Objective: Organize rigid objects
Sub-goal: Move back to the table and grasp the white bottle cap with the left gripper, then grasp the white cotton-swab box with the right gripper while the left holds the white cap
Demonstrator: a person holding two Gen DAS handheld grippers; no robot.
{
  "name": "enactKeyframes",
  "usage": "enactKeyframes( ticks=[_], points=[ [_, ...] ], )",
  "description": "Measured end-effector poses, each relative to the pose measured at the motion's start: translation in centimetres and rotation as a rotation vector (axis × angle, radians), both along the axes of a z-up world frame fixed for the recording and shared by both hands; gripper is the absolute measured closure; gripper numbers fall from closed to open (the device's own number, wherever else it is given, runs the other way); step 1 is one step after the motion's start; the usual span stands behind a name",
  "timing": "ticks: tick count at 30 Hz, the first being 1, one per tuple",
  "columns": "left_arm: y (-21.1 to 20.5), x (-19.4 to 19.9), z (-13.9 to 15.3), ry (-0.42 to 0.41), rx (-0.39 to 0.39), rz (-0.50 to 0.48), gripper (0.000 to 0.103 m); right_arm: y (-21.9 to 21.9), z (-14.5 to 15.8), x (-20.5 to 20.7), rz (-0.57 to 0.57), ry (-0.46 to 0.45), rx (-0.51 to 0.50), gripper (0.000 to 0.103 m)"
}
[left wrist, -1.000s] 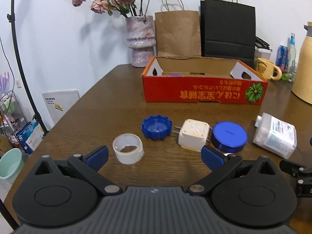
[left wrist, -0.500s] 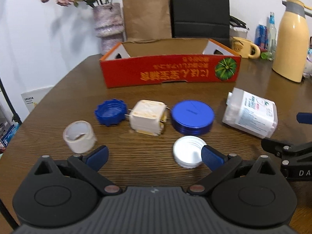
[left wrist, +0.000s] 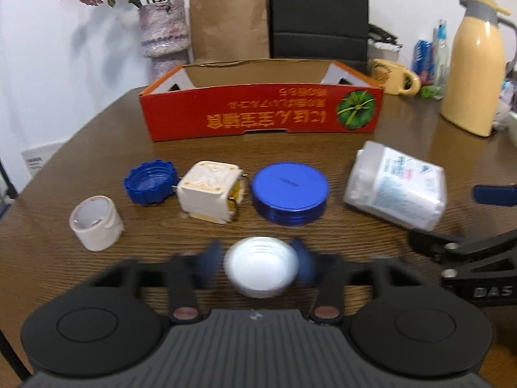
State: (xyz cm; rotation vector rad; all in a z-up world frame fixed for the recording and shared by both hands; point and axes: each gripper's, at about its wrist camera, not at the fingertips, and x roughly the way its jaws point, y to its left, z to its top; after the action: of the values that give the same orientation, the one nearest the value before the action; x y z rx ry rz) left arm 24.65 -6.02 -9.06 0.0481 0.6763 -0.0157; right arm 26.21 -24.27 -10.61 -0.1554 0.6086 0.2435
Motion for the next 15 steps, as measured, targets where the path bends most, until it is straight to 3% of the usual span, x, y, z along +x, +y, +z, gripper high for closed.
enactKeyframes(
  ticks=[15],
  points=[
    [1.4,0.1,1.2,-0.046,0.009,0.045,0.062,0.4,0.4,0.5,0.022,-0.007,-0.007,0.000]
  ],
)
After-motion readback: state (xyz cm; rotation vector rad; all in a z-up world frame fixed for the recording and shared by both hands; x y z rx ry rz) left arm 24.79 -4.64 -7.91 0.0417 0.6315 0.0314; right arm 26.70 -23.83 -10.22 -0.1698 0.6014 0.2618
